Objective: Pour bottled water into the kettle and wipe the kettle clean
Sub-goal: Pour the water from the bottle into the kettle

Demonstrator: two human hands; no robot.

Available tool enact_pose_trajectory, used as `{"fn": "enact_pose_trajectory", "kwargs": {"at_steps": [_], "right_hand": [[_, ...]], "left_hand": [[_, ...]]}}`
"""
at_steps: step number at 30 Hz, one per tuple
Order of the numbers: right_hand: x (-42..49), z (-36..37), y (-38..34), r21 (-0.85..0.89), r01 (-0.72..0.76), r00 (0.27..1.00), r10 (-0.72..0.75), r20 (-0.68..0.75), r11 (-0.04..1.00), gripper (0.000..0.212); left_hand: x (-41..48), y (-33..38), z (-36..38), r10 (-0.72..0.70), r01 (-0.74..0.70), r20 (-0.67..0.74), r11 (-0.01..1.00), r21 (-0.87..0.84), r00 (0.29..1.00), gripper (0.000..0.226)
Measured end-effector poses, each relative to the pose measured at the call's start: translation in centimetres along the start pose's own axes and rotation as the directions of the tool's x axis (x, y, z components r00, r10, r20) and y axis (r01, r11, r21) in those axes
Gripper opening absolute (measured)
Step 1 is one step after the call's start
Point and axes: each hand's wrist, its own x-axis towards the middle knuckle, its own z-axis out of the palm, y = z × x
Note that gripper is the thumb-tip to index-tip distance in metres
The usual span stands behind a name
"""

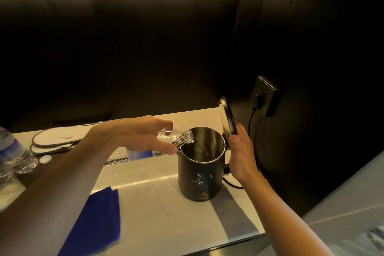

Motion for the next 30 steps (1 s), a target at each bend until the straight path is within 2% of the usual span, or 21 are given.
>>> {"fn": "enact_pose_trajectory", "kwargs": {"at_steps": [3,6,10,14,19,23,27,30], "right_hand": [[-0.1,0.1,0.2,-0.018,0.015,1.0,-0.015,-0.008,1.0,0.026],[-0.1,0.1,0.2,-0.031,0.007,1.0,-0.008,-0.01,1.0,0.032],[0.3,0.1,0.7,-0.028,0.012,1.0,-0.011,0.017,1.0,0.072],[0.3,0.0,0.9,-0.011,0.039,0.999,-0.038,0.023,0.999,0.085],[0.5,0.1,1.2,-0.035,0.032,0.999,-0.031,0.014,0.999,0.074],[0.4,0.0,1.2,-0.002,0.039,0.999,-0.039,0.021,0.999,0.087],[0.4,-0.1,0.7,0.005,0.049,0.998,-0.049,0.034,0.999,0.111],[0.3,-0.1,0.6,-0.01,0.05,0.998,-0.049,0.039,0.999,0.113]], "left_hand": [[0.1,-0.1,-0.1,0.002,-0.002,-0.007,1.0,0.025,1.0,0.082],[0.1,0.0,-0.2,0.005,-0.004,-0.014,0.999,0.037,1.0,0.088],[0.0,0.0,-0.5,0.019,-0.019,0.0,0.999,0.043,1.0,0.097],[0.0,0.1,-0.7,0.023,-0.022,-0.006,0.998,0.05,1.0,0.096],[-0.2,0.4,-1.1,0.011,-0.01,-0.013,0.997,0.08,1.0,0.095],[-0.2,0.4,-1.5,0.003,-0.002,-0.013,0.994,0.109,1.0,0.095],[0.0,0.2,-1.6,0.016,-0.014,-0.02,0.993,0.117,1.0,0.098],[0.1,0.0,-1.8,0.017,-0.013,-0.033,0.993,0.119,0.999,0.093]]}}
